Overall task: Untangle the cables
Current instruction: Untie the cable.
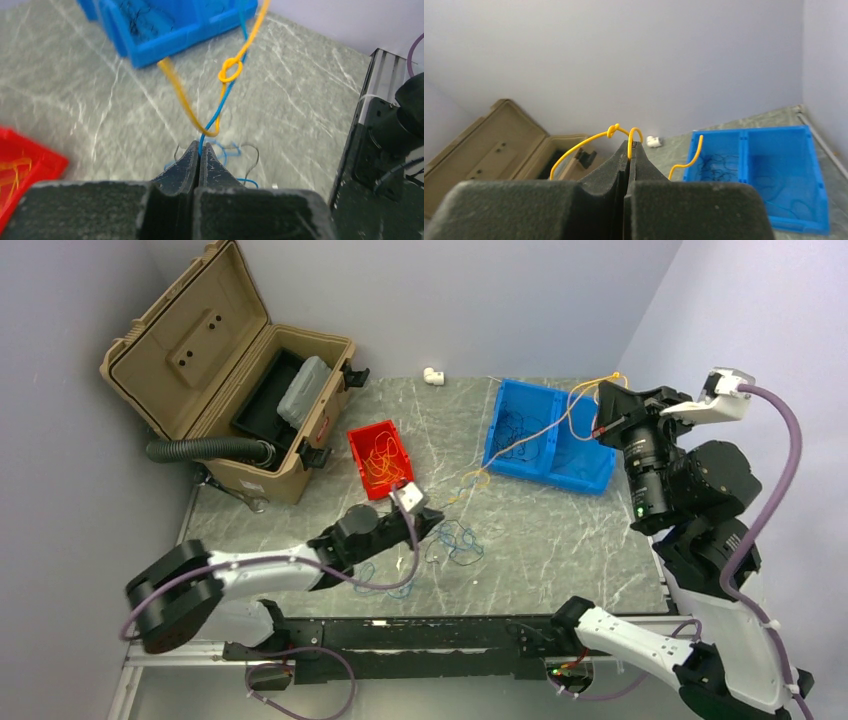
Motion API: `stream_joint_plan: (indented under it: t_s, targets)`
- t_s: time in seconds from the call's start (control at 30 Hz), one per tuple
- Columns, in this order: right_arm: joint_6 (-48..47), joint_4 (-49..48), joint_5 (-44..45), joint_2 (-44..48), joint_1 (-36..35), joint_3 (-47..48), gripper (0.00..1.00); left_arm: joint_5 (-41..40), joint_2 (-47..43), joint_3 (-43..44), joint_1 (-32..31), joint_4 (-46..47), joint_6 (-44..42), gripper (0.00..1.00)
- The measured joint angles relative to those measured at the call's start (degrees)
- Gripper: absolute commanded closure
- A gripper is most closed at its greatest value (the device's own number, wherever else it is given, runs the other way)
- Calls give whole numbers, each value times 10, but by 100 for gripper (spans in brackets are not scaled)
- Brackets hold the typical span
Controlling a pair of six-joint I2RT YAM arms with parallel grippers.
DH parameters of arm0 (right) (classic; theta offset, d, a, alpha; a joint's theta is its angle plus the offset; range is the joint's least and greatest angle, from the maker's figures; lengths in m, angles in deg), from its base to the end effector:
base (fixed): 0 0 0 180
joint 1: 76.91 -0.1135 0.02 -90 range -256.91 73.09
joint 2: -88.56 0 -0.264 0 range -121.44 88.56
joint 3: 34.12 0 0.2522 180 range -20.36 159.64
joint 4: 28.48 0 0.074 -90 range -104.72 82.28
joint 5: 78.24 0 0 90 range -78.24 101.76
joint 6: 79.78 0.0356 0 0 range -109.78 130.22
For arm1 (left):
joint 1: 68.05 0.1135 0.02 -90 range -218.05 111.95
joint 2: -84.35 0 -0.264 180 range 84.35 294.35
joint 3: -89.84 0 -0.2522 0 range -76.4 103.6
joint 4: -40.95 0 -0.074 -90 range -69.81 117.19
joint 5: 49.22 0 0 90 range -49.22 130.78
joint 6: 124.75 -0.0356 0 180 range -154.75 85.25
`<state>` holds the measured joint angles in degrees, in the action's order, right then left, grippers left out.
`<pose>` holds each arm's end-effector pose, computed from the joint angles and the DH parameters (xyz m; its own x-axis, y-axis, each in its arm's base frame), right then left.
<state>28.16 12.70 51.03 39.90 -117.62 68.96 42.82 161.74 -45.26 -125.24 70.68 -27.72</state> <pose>0.0838 0.0424 0.5401 0.1535 0.4467 -0.8814 -0.0895 0.8946 0.4378 0.1531 -0.2398 0.2304 -0.1311 -0.0225 -0.9911 0.8496 0.5127 -0.1239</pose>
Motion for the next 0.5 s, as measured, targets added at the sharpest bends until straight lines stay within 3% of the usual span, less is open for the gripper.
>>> stream_joint_plan:
  t_s: [0.2, 0.5]
  targets:
    - [-33, 13, 80, -27, 0, -1, 100, -70, -144, -64, 1, -166, 75, 100]
    - [-104, 19, 240, -46, 0, -25, 100, -247, -269, -77, 18, -447, 234, 100]
